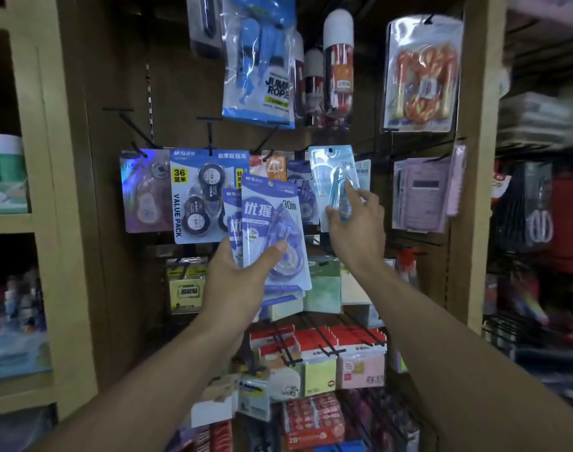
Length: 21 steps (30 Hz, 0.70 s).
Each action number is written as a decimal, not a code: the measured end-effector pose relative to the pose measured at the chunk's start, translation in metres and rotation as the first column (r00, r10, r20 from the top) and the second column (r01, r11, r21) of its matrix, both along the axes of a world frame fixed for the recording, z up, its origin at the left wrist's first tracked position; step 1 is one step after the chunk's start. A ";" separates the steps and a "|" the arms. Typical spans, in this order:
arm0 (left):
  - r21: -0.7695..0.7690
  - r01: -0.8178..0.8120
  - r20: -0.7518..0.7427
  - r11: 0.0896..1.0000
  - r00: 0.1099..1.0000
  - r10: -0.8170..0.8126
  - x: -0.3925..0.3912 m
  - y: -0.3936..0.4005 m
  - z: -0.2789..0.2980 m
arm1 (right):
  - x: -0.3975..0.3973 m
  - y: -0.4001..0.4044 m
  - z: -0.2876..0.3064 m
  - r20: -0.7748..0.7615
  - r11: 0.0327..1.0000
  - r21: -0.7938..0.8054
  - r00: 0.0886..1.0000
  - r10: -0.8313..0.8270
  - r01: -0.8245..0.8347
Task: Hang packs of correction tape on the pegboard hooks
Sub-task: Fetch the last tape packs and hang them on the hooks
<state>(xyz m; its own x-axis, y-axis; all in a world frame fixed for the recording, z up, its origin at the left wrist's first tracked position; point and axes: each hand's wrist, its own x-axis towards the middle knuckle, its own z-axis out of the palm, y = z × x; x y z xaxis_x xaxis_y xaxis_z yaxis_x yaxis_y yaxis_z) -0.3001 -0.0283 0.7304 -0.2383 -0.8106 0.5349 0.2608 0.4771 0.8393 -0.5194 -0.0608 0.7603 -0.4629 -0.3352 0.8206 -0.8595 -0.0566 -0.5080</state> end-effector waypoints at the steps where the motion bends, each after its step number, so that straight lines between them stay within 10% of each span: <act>1: -0.007 -0.004 0.007 1.000 1.000 0.004 0.000 0.001 0.001 | 0.000 0.000 0.001 0.003 1.000 -0.012 1.000 -0.001 0.001; 21: -0.034 -0.079 0.079 0.996 0.994 0.082 -0.006 -0.009 -0.012 | -0.032 -0.096 0.046 -0.065 0.919 0.393 0.998 -0.002 0.027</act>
